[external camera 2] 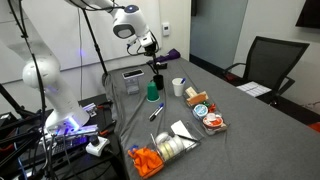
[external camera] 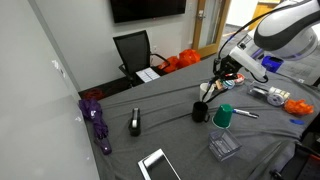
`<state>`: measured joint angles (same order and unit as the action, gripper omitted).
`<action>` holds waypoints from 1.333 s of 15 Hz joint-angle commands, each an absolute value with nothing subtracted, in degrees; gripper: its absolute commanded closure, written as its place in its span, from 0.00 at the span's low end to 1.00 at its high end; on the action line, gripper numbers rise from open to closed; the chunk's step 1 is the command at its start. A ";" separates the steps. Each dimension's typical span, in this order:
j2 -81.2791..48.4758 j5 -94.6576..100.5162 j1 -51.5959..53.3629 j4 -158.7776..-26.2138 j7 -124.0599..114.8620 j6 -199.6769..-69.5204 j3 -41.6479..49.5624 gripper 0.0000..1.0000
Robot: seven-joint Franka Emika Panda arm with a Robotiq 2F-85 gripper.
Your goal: Remove the clamp from the clear bowl and place it inside the black cup
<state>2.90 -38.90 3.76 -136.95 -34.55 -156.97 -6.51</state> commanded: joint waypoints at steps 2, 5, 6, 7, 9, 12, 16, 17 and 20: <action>-1.94 -38.34 4.30 -134.38 -36.11 -158.94 -6.10 0.99; -4.20 -38.09 4.52 -133.47 -36.57 -159.66 -6.03 0.99; -4.90 -37.87 4.58 -133.20 -36.82 -159.94 -5.98 0.99; -5.60 -37.84 4.68 -133.05 -36.86 -160.39 -5.98 0.99; -6.89 -37.80 4.88 -132.66 -36.97 -161.33 -5.94 0.99; -9.03 -37.66 5.27 -131.95 -37.19 -163.18 -5.82 0.99; -11.33 -38.79 5.47 -130.66 -36.59 -164.19 -6.00 0.99; -11.77 -38.74 5.52 -130.33 -36.67 -164.20 -5.95 0.99; -11.64 -39.23 5.15 -129.82 -35.90 -161.85 -6.13 0.68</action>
<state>-10.91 -38.79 4.69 -131.05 -35.72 -162.82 -6.50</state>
